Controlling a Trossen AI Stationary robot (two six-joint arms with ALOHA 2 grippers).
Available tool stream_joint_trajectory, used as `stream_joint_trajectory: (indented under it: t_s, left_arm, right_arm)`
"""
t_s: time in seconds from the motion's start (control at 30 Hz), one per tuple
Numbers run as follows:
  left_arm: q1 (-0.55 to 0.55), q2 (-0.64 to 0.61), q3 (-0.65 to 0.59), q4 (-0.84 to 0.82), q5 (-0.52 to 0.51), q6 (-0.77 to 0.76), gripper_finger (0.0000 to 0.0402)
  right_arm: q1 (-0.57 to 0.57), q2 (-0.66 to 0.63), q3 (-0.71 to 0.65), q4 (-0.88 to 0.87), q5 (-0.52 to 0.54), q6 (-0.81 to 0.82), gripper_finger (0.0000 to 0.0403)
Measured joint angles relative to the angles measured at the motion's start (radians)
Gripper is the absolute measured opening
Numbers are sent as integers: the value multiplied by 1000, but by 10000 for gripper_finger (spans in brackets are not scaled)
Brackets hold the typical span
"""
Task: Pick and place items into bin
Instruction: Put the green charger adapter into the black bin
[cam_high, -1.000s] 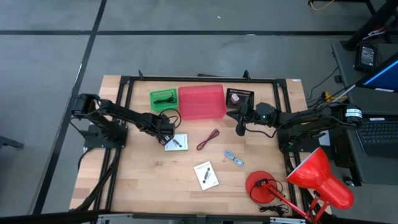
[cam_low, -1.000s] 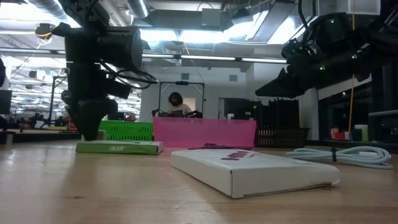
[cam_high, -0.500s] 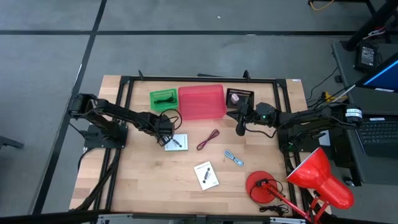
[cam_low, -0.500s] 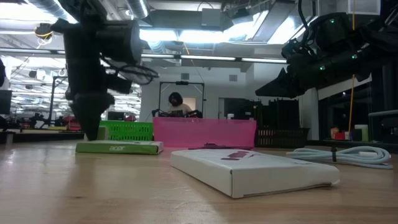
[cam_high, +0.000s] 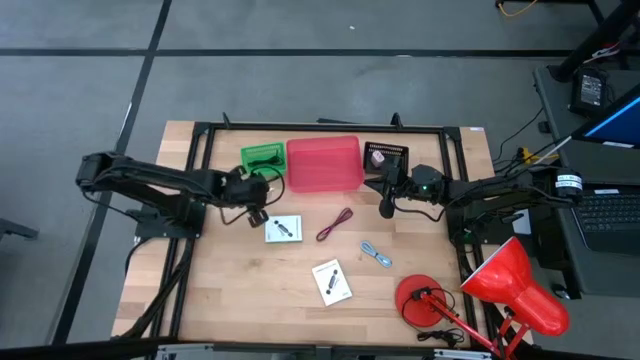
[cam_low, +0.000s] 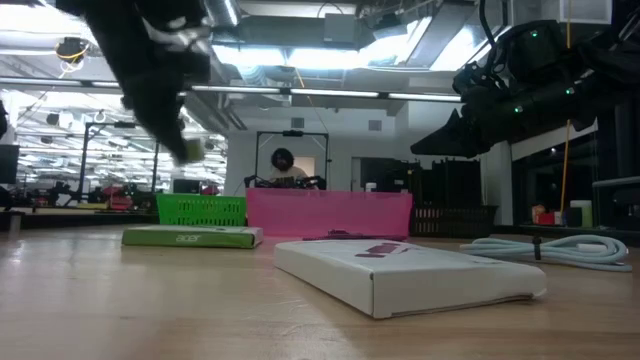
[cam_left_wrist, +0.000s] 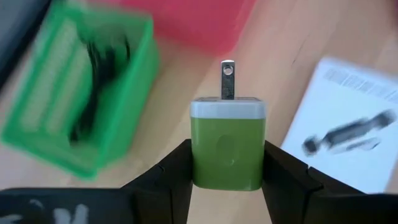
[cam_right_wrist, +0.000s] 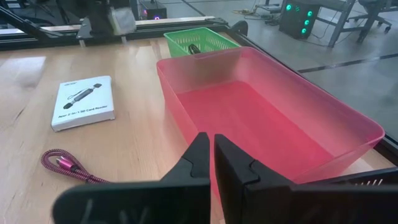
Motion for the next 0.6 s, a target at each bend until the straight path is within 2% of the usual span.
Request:
stream_joint_trajectory:
  t_s: [0.2, 0.4, 0.6]
  left_arm:
    - [2, -105, 0, 116, -14, 184, 145]
    - [2, -166, -10, 137, -51, 214, 145]
    - [2, -243, -191, 381, -11, 254, 145]
  right_arm:
    - [0, 0, 0, 1, 0, 0, 7]
    - [3, 0, 0, 1, 0, 0, 7]
    - [3, 0, 0, 2, 0, 0, 7]
